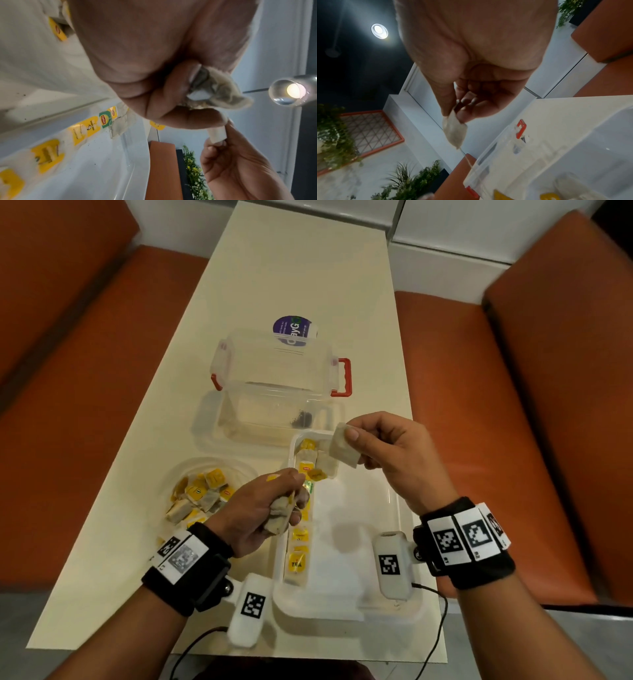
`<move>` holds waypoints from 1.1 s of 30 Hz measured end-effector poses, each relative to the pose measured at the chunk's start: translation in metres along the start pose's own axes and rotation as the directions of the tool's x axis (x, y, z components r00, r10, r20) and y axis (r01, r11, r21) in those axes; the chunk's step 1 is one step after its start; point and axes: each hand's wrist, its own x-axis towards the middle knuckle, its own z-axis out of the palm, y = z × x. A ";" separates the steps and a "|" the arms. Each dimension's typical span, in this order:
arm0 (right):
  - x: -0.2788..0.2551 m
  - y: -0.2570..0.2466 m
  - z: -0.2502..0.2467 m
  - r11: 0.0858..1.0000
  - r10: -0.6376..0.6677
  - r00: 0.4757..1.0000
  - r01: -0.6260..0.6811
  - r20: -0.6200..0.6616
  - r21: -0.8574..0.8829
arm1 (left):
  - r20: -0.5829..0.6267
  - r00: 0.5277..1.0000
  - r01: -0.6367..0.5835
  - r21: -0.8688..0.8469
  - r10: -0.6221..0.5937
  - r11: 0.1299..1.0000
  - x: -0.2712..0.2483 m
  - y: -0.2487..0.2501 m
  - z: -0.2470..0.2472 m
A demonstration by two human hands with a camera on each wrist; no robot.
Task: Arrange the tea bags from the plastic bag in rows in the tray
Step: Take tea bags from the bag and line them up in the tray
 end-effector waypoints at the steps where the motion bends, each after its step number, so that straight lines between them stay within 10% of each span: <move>1: 0.000 -0.005 -0.001 1.000 -0.013 1.000 0.013 0.001 0.019 | -0.013 1.000 -0.017 -0.011 0.017 1.000 0.003 0.001 0.000; 17: 0.009 -0.030 -0.015 0.996 -0.070 0.998 0.069 0.011 0.056 | 0.141 0.988 -0.116 0.399 0.064 0.909 0.036 0.012 0.037; 25: 0.023 0.019 -0.032 0.940 0.001 0.989 -0.053 -0.151 -0.338 | 0.046 0.993 -0.115 0.426 0.105 0.897 0.034 0.019 0.015; 33: 0.019 0.049 0.004 0.951 0.091 0.993 -0.064 0.076 -0.302 | -0.003 0.975 -0.106 0.875 0.224 0.473 0.049 0.020 0.010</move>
